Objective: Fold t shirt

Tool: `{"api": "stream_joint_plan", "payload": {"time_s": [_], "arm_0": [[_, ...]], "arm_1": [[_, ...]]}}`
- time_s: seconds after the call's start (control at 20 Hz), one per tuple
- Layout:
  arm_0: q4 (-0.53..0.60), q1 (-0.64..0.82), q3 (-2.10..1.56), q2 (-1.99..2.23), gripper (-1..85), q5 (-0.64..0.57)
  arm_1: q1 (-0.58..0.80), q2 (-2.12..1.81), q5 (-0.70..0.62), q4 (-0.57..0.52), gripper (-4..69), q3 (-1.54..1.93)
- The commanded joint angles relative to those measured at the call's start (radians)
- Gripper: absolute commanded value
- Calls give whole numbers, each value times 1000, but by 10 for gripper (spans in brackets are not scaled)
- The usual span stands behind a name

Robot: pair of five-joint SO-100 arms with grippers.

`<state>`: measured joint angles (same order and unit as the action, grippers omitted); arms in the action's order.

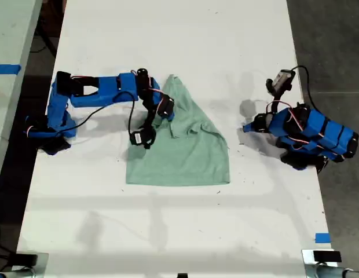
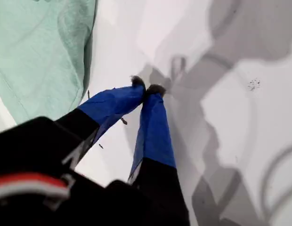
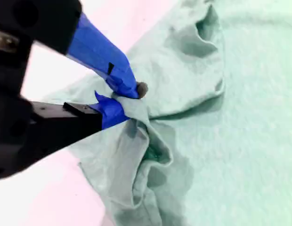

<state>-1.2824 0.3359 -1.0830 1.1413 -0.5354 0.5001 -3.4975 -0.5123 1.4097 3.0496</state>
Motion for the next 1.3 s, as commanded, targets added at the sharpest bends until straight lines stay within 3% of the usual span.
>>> {"api": "stream_joint_plan", "payload": {"time_s": [0.0, 0.1, 0.25, 0.45, 0.5, 0.65, 0.9, 1.0, 1.25], "arm_0": [[-6, -25, 66, -72, 203, 49], [-52, 6, 66, -46, 247, 71], [-114, 78, 55, 167, 222, 41], [-147, 216, -195, 626, 10, 21], [-86, 259, -356, 765, -2, 21], [357, 399, -1131, 1371, -2, -43], [749, 462, -2040, 2045, -2, -132], [543, 538, -2206, 2459, -2, -123], [515, 538, -2183, 2457, -2, -100]], "arm_1": [[-6, -11, -8, 3, 27, 6], [-8, -11, -6, 3, 27, 6], [-8, -11, -6, 3, 27, 6], [-8, -11, -5, 3, 27, 6], [-8, -11, -5, 3, 27, 6], [-9, -11, -5, 3, 26, 6], [0, -11, -3, 3, 29, 8], [-14, -11, 9, 2, 28, 8], [-17, -11, 5, 2, 26, 8]]}}
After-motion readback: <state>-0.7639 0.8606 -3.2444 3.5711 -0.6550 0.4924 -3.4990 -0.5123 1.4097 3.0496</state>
